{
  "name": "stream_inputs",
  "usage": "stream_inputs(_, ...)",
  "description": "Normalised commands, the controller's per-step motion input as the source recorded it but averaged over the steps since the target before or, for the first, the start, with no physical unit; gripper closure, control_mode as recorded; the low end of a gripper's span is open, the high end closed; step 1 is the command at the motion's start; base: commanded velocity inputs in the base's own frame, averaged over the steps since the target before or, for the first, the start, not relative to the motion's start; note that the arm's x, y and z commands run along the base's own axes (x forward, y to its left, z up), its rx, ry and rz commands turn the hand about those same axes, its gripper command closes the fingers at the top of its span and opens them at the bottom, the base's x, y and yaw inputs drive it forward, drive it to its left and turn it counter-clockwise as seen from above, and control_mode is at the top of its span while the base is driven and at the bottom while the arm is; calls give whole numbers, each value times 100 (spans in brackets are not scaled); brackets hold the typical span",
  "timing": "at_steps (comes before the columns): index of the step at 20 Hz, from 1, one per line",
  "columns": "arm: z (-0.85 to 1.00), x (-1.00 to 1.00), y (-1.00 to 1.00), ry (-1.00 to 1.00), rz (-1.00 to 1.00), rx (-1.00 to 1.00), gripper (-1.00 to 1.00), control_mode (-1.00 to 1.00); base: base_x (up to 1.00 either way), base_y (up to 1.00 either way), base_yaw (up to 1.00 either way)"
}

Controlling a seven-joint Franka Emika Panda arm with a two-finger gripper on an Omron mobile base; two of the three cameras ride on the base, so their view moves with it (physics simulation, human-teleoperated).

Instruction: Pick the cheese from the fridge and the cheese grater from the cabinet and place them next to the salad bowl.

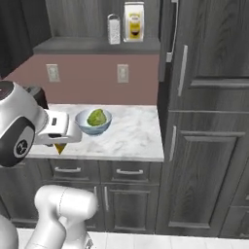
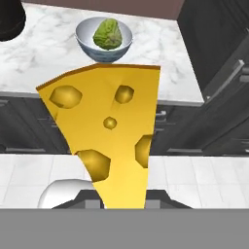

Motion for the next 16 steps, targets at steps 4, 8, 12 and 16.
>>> stream_inputs(4,0,0,0,0,0,0,100,100,83,15,-8)
stream_inputs(8,0,0,0,0,0,0,100,100,83,-1,-1)
stream_inputs(12,0,0,0,0,0,0,100,100,12,-46,0)
stream_inputs(16,0,0,0,0,0,0,100,100,36,-62,-3)
